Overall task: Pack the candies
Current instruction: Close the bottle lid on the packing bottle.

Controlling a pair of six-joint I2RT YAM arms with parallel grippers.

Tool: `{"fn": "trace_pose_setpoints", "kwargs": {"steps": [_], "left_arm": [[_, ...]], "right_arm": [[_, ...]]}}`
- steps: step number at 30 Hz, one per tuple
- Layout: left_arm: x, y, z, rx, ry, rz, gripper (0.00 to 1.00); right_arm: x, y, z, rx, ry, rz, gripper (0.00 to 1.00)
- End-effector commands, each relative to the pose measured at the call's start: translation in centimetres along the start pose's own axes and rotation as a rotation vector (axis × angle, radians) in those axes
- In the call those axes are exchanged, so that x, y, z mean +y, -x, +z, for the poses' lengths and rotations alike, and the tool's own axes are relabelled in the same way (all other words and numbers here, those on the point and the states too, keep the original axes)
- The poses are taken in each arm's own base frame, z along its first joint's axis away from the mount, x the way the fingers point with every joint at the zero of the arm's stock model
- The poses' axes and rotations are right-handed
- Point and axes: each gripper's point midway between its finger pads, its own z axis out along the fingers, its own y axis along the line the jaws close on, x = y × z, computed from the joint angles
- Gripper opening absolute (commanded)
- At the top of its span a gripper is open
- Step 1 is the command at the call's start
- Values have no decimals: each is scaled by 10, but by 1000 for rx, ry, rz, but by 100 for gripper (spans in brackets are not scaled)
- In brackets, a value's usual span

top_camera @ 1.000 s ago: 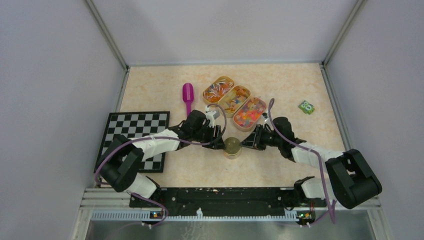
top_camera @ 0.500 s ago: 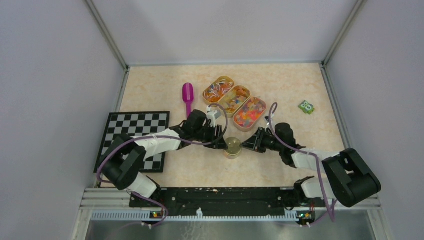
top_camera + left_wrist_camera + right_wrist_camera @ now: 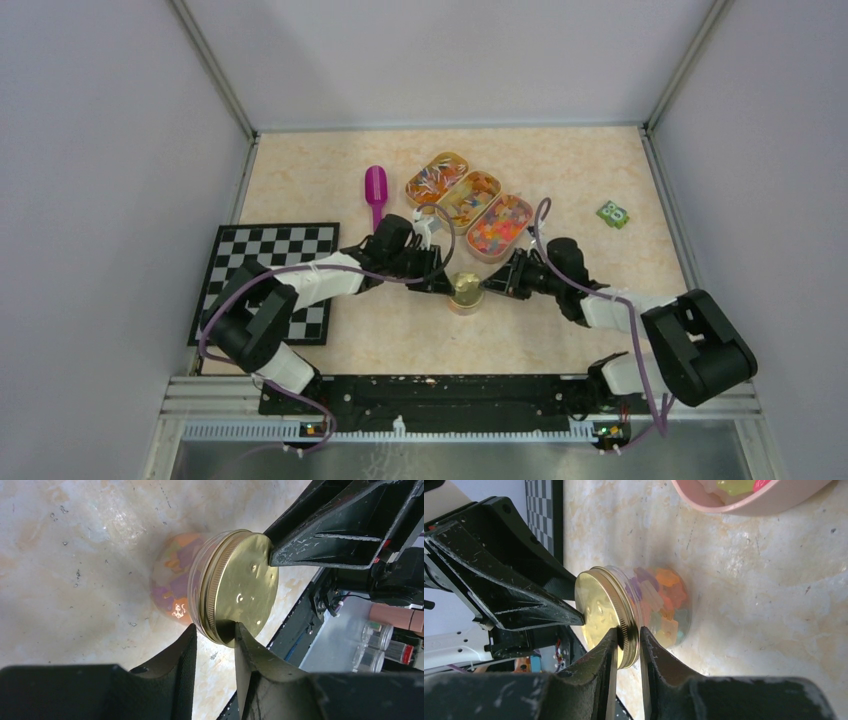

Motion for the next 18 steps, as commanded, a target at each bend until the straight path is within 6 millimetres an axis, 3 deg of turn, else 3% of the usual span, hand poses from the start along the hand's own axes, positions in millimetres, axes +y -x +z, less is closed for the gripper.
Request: {"fn": "trace_pose_setpoints", "kwargs": {"steps": [1, 5, 7, 11, 13, 18], "left_arm": [[55, -47, 13, 151, 201, -71, 34], [64, -56, 9, 151, 237, -82, 31], [50, -49, 8, 127, 167, -46, 30], [24, -27, 1, 75, 87, 38, 32], [17, -19, 0, 75, 70, 72, 35], [12, -13, 6, 109, 47, 102, 36]], "right_arm": [[-55, -35, 1, 66, -181, 69, 18], [-72, -55, -5, 86, -210, 131, 16], [-66, -57, -8, 84, -178, 138, 16], [-33, -33, -12, 39, -117, 97, 18], [-15, -15, -16, 5, -107, 58, 24], [20, 21, -27, -53, -80, -34, 35]]}}
